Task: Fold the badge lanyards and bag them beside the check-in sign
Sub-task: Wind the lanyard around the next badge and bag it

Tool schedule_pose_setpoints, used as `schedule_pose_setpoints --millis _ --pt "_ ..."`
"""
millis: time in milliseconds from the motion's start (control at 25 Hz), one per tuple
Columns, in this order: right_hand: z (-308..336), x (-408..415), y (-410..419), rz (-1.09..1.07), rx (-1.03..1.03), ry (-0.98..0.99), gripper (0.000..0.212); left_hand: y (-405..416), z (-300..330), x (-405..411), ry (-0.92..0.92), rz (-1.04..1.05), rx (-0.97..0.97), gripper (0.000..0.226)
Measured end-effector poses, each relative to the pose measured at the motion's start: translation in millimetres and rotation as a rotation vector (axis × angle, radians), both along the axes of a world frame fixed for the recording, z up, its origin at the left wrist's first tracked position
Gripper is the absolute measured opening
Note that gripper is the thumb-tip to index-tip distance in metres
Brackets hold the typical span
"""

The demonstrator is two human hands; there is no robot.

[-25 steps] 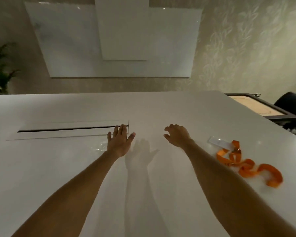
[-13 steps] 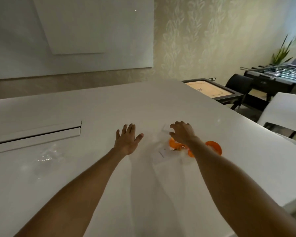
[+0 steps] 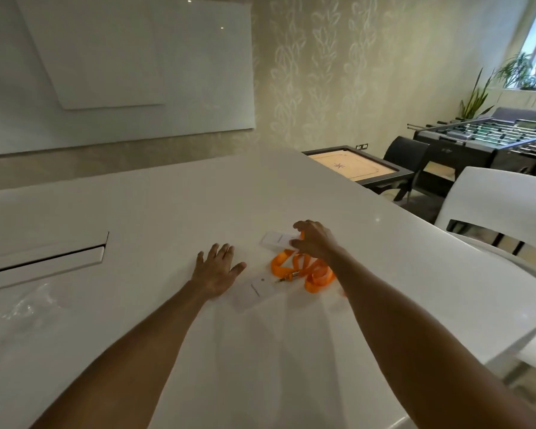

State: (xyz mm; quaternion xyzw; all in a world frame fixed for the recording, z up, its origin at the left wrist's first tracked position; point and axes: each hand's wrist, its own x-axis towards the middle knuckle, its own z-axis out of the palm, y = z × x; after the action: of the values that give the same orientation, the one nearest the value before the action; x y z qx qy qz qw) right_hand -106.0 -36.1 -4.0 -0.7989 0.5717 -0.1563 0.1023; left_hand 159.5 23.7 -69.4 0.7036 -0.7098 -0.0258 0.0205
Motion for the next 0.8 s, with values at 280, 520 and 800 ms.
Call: schedule_pose_setpoints --millis 280,520,800 --pt "-10.4 14.0 -20.5 -0.034 0.081 0.165 0.062 4.6 -13.3 4.9 0.076 0.041 -0.055 0.07" --pt "-14.9 20.5 -32.0 -0.052 0.155 0.128 0.056 7.9 -12.2 4.6 0.117 0.043 -0.057 0.067" --pt "-8.9 25.4 -41.8 -0.054 0.176 0.128 0.053 8.5 -8.8 3.7 0.12 0.048 -0.05 0.066"
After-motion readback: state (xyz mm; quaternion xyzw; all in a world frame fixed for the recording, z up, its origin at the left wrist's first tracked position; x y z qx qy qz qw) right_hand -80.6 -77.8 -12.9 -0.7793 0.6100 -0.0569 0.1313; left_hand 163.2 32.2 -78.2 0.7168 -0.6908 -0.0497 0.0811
